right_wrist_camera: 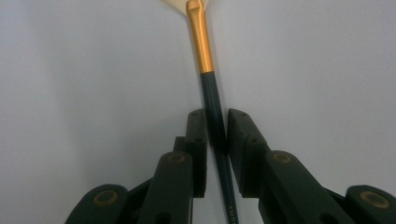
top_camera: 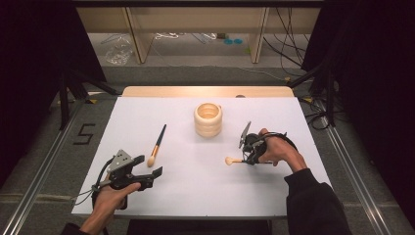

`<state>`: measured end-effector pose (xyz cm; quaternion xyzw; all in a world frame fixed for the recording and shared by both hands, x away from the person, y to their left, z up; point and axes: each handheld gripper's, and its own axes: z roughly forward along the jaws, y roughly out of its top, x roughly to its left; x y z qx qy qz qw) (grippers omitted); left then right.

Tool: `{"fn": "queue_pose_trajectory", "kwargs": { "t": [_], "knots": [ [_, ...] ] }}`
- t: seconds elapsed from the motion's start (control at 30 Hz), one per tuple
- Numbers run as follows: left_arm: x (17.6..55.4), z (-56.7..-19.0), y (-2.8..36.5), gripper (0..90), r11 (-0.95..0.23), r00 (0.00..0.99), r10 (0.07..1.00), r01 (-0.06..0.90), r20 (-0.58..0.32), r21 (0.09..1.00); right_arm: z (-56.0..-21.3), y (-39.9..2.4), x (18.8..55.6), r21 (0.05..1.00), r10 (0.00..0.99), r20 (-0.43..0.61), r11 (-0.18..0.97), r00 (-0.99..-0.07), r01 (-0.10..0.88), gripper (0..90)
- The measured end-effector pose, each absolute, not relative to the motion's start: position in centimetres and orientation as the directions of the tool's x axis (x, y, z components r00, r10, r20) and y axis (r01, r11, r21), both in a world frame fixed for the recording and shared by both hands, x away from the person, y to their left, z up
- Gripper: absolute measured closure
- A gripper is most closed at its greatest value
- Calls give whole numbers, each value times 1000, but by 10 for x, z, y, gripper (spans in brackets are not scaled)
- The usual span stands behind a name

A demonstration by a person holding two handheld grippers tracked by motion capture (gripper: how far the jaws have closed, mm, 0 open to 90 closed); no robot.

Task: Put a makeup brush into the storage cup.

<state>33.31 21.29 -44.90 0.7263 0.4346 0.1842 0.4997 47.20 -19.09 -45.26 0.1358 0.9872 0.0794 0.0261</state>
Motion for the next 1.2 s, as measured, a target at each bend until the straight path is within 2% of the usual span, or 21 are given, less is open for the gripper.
{"fn": "queue_pose_trajectory", "kwargs": {
  "t": [0.33,0.63,0.9,1.2],
  "knots": [
    [333,-449,213,165,-123,555,815,448,-168,886,-452,-184,471,116,264,-46,959,-963,257,809],
    [332,-449,213,166,-117,547,818,456,-175,882,-452,-183,471,112,264,-42,960,-964,258,829],
    [332,-448,214,167,-128,556,815,449,-164,884,-451,-184,470,120,265,-44,959,-963,258,831],
    [332,-449,214,167,-117,548,818,456,-175,882,-442,-188,471,186,255,-80,954,-964,237,831]
  ]
}}
